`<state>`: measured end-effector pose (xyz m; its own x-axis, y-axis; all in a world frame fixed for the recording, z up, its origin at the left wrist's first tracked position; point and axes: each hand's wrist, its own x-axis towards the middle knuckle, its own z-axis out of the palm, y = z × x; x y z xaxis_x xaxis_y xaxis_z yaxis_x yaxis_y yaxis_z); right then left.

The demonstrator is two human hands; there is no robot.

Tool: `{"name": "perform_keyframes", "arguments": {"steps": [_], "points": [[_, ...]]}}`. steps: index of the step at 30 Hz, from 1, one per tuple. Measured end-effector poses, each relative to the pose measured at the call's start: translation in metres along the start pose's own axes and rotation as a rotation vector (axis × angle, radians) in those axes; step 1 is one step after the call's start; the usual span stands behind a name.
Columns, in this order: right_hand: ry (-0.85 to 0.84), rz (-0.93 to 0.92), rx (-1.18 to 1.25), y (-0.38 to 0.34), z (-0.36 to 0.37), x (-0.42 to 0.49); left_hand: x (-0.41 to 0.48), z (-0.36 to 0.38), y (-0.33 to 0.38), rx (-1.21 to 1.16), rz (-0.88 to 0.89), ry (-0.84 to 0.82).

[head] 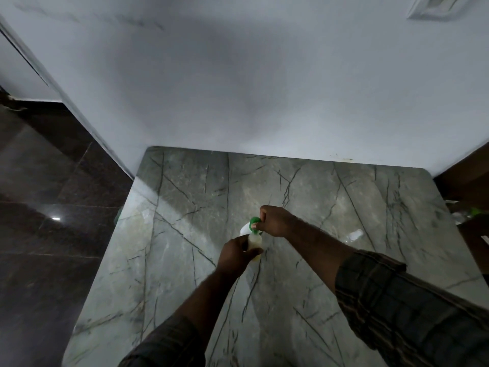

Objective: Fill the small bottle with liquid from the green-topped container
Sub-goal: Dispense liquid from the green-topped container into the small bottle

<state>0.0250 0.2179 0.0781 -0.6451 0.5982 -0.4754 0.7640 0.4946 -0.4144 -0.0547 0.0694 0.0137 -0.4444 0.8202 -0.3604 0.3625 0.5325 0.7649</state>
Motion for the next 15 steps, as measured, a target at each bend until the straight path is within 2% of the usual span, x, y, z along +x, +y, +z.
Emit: {"name": "perform_keyframes", "arguments": {"steps": [6,15], "points": [[-0.014,-0.036,-0.011,-0.003,-0.008,-0.003,0.002,0.000,0.000,-0.016,0.006,0.007],[-0.002,0.013,0.039,0.000,0.000,-0.004,0.000,0.001,0.001,-0.035,0.007,0.037]]}}
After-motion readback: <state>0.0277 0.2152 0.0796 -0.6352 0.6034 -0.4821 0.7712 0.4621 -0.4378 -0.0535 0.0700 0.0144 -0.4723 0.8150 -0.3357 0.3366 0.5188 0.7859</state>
